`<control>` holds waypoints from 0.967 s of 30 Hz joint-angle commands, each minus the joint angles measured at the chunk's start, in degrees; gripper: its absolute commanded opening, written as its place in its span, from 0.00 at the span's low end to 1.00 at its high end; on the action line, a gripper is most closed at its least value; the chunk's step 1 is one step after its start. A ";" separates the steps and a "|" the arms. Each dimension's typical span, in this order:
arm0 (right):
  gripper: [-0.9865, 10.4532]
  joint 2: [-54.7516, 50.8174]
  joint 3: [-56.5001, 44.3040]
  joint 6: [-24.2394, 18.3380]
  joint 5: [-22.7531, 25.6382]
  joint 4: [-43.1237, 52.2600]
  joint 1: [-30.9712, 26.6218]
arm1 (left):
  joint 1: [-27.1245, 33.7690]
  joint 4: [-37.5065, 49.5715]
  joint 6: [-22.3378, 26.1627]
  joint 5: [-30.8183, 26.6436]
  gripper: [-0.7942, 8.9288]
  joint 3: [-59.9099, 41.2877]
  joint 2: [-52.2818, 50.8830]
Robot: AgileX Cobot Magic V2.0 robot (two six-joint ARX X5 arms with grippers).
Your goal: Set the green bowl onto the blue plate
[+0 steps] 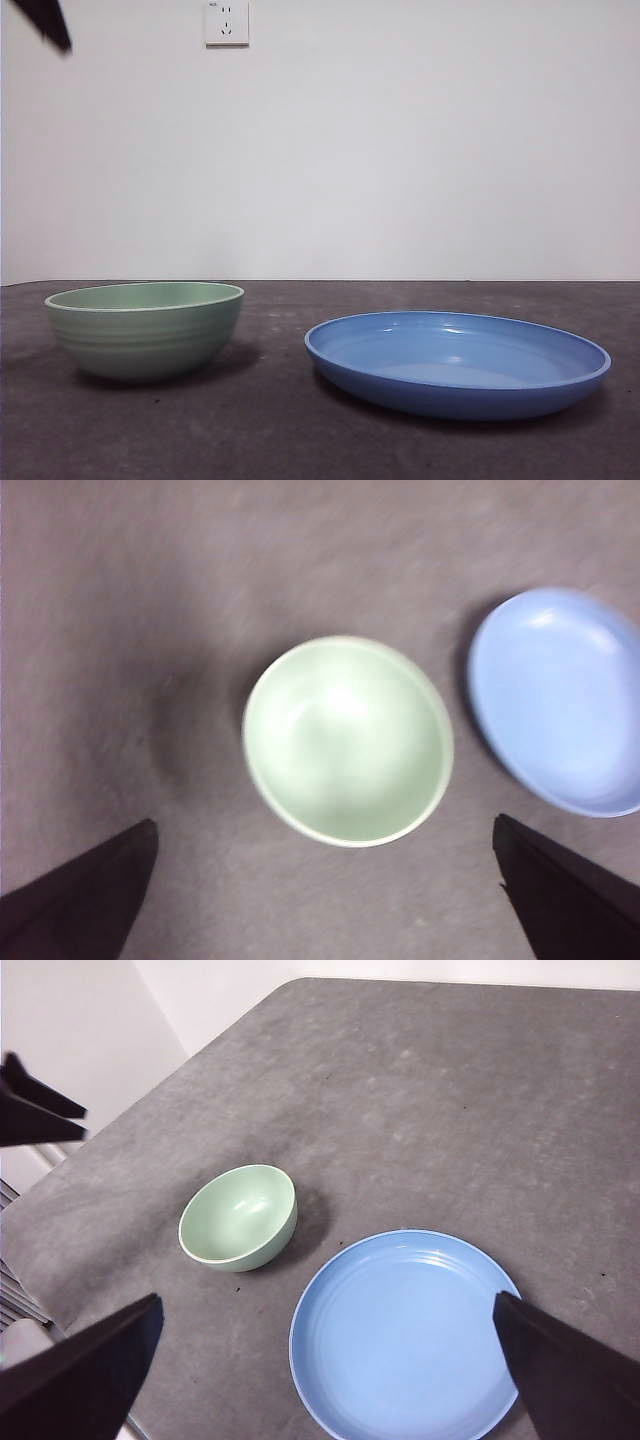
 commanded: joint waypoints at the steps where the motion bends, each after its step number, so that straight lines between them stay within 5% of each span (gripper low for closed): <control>1: 0.63 0.20 0.92 0.20 -0.13 0.31 0.17 | 0.00 0.76 -0.07 -0.87 0.75 1.07 4.50; 19: 0.63 0.20 0.92 0.20 -0.11 0.33 0.17 | 0.00 8.00 0.09 -0.94 0.74 1.07 34.67; 29: 0.63 0.20 0.92 1.03 -0.11 0.31 0.17 | 0.00 10.67 0.09 -0.94 0.51 1.07 38.56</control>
